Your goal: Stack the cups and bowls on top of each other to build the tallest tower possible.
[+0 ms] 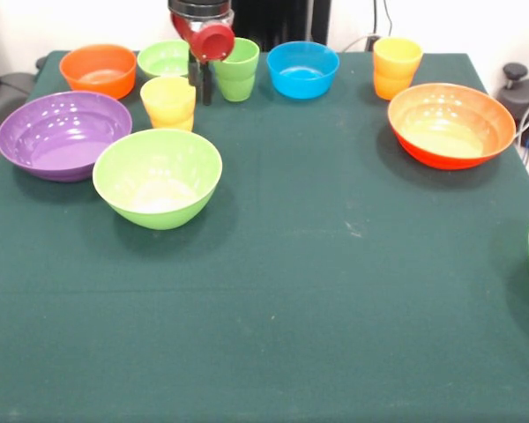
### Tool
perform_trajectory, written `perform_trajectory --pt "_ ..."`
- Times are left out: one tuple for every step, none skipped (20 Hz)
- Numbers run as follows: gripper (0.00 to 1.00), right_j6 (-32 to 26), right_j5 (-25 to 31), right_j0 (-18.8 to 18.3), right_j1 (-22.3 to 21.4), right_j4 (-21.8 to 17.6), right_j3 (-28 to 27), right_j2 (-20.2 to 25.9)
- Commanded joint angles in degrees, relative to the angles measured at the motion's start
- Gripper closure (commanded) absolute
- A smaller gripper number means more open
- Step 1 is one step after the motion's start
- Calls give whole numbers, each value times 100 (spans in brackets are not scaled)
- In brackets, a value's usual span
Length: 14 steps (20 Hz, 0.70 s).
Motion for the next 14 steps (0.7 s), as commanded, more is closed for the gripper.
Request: perform_trajectory --pt "0 -585 140 -16 191 -304 -193 412" --pt "0 -559 96 20 228 -330 -218 378" --pt "0 -545 61 36 265 -350 -243 357" --pt "0 -533 16 54 309 -380 -273 329" --pt "0 -536 -13 51 344 -399 -294 318" --pt "0 -553 -32 46 375 -430 -325 302" --pt "0 -576 -44 24 418 -456 -366 295" --pt "0 -603 -79 -6 487 -498 -412 300" --pt "0 -620 -80 -29 536 -521 -444 305" --pt "0 -625 -108 -46 581 -550 -463 308" --pt "0 -641 -114 -50 621 -590 -495 300" --pt "0 -641 -169 -38 670 -654 -533 274" --pt "0 -622 -208 -31 719 -695 -553 248" --pt "0 -602 -247 -25 769 -736 -573 222"
